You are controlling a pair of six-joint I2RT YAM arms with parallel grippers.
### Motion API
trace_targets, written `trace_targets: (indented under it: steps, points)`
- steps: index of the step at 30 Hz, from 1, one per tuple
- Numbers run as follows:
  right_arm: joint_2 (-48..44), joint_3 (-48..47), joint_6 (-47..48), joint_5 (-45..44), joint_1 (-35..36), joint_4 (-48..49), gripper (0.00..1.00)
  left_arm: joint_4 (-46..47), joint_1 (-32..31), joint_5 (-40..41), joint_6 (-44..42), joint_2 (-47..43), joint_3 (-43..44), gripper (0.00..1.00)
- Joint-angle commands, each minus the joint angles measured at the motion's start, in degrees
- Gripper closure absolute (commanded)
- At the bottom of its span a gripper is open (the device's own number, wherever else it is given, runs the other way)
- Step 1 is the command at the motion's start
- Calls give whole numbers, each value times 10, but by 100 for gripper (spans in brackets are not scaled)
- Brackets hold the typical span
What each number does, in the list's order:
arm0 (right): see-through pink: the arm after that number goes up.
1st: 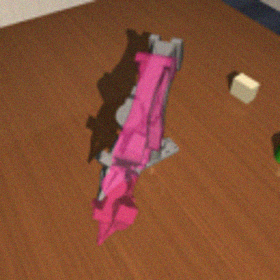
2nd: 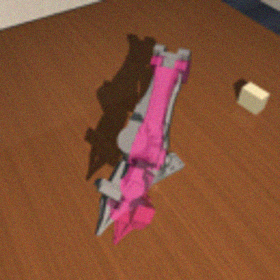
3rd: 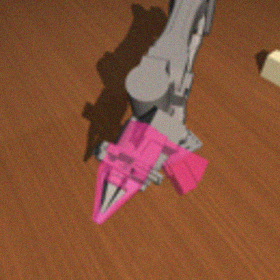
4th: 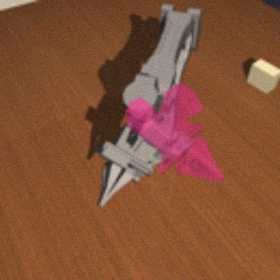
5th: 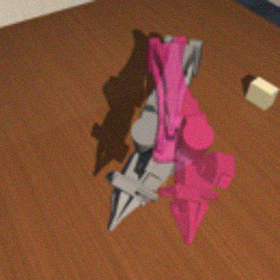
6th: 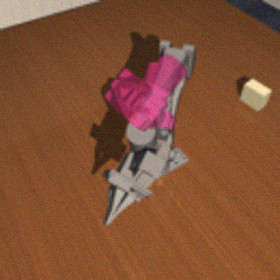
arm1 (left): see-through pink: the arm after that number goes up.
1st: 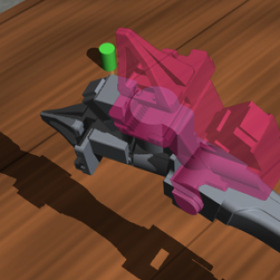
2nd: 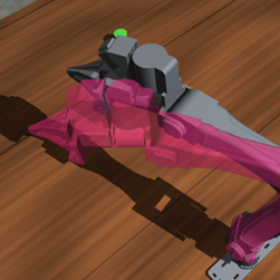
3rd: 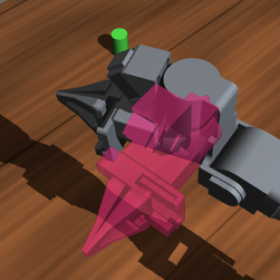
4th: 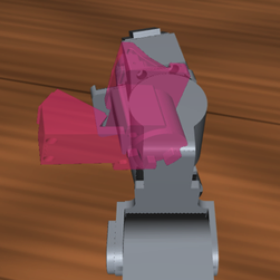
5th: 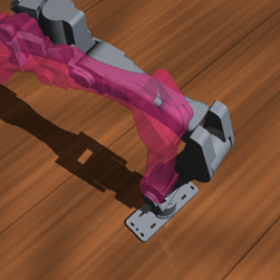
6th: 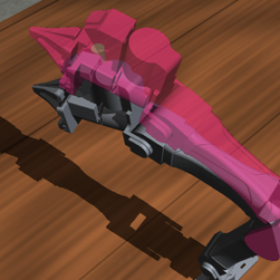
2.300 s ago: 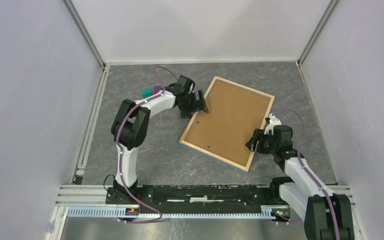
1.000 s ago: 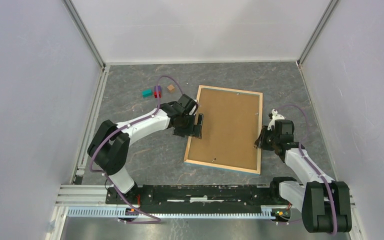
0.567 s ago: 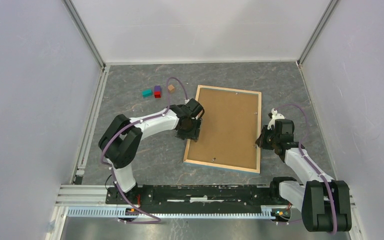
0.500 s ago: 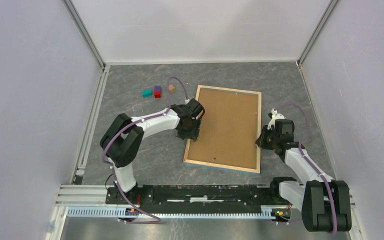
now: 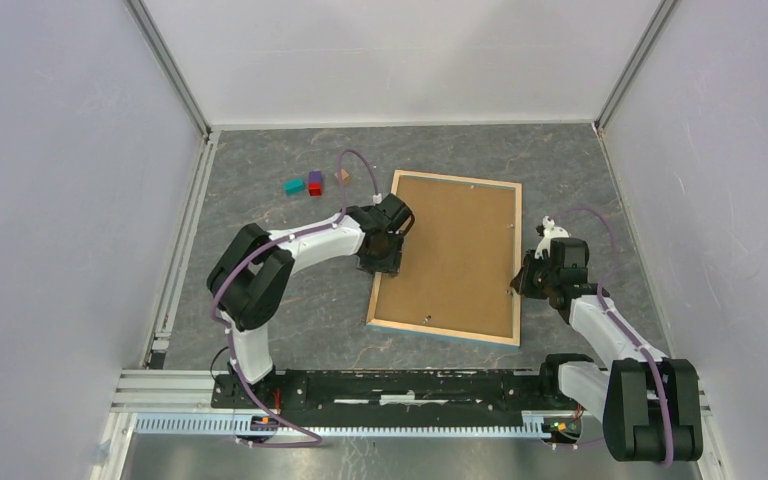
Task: Put the photo into the frame
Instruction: Install the photo frame at the center of the board.
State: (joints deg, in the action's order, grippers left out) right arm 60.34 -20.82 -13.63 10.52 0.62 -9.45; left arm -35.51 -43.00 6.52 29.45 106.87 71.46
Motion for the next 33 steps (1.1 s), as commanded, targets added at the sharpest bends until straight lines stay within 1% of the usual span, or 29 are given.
trace_targets:
  steps: [1,4,7,9,12,16,18,20,24,29,31,33]
  points:
    - [13,3,20,9,2,-1,88,3,-3,54,39,13,7,44]
    - [16,4,20,13,2,1,91,1,-3,90,66,16,7,50]
    - [20,3,21,15,2,3,97,-17,-2,113,101,29,19,60]
    - [23,0,22,18,1,2,100,-37,-2,129,128,40,29,62]
    - [26,1,22,25,-1,5,100,-50,-3,149,165,45,31,66]
    - [27,3,21,26,-1,6,100,-45,1,147,221,46,19,75]
    - [25,4,18,23,-1,6,100,-40,1,146,255,46,7,78]
    - [23,7,15,24,-2,8,100,-36,3,139,290,46,-8,83]
    - [23,5,15,25,-3,6,100,-31,10,116,361,50,-39,98]
    - [23,4,13,24,-3,4,100,-11,13,71,413,54,-77,98]
    - [22,4,10,24,-3,4,100,-3,13,68,422,44,-93,98]
    - [22,6,8,26,-3,5,100,8,12,66,412,31,-104,98]
